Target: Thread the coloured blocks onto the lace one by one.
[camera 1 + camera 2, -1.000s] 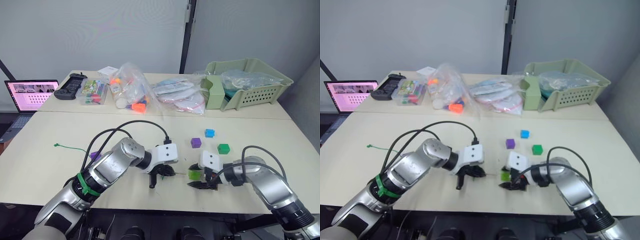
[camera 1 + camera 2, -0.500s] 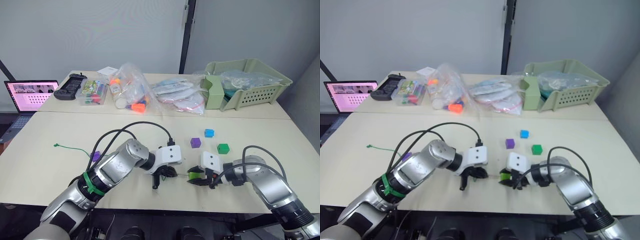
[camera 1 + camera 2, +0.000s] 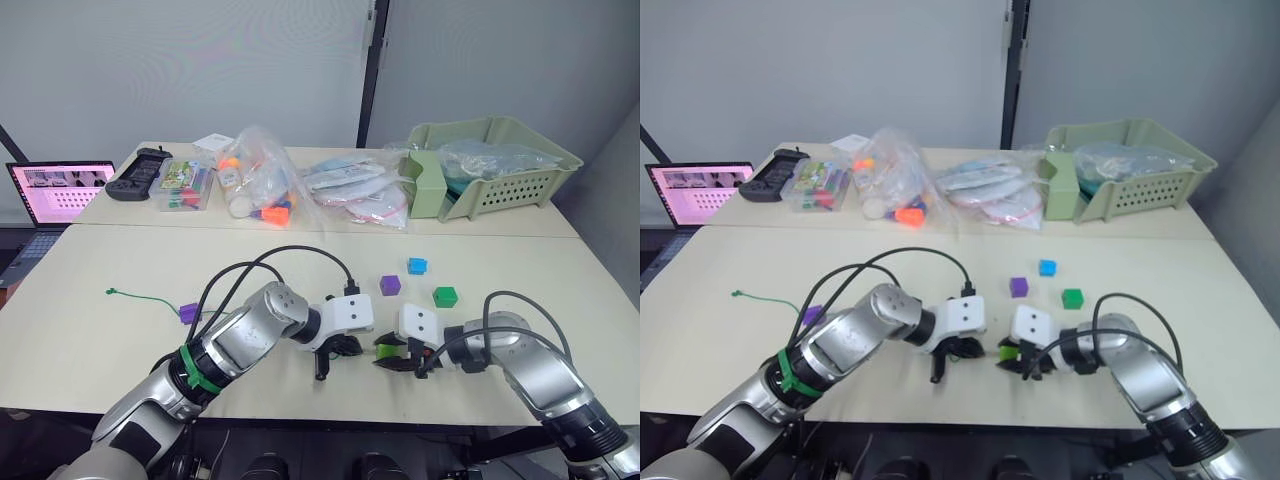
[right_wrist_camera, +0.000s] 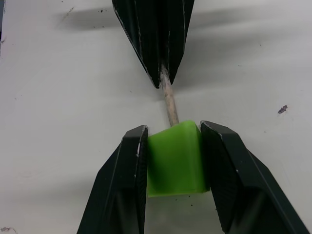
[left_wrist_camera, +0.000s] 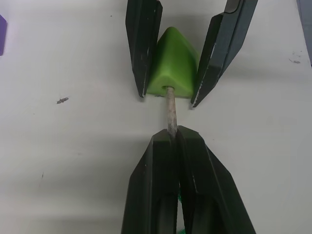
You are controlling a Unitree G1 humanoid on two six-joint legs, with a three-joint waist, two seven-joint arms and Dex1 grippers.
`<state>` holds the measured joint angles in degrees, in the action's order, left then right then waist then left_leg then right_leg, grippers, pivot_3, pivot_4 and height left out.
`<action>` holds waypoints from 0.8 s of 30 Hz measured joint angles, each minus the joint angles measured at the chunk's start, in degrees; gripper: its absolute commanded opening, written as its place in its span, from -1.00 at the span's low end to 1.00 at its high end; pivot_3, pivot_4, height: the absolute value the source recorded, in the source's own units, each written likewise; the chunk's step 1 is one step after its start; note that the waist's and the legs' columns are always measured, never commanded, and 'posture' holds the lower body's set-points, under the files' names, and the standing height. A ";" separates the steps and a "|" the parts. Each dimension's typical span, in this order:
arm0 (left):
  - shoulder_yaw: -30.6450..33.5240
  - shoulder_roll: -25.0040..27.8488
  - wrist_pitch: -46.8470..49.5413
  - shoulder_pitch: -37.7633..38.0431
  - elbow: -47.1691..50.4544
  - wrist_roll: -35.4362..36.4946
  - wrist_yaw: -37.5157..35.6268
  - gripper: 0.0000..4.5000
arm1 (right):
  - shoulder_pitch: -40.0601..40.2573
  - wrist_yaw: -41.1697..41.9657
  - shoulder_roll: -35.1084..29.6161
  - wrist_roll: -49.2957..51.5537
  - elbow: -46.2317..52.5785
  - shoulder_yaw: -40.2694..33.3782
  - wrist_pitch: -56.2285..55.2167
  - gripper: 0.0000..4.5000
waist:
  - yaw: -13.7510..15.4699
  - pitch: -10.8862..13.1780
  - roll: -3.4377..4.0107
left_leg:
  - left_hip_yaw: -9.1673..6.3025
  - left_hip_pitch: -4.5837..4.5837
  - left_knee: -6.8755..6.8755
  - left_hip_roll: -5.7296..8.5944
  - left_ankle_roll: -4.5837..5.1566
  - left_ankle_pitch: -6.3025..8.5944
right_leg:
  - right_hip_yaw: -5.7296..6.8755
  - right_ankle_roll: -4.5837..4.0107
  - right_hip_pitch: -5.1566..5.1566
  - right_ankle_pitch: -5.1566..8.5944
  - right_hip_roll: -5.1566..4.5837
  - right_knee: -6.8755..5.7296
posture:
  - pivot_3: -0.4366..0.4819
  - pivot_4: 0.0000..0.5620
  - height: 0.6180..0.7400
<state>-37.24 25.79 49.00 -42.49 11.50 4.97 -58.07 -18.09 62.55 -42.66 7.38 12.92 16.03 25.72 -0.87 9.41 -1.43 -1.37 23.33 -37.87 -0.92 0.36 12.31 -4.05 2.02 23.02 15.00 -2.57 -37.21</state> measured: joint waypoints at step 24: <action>0.28 -5.81 -4.95 1.26 -6.25 -0.49 1.57 -0.85 | 0.66 -1.24 -0.11 -0.54 3.43 0.25 3.80 -0.47 | -0.03 -0.01 -0.01 | -0.01 -0.06 -0.01 0.00 0.00 0.00 | 0.01 0.00 -0.08 0.00 0.00 0.01 | -0.05 -0.47 1.00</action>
<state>-36.97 19.98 44.05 -41.22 5.25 4.48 -56.49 -17.43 61.31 -42.77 6.84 16.35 16.27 29.52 -0.90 9.40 -1.43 -1.38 23.26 -37.88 -0.92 0.36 12.31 -4.04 2.02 22.94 15.00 -2.58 -37.20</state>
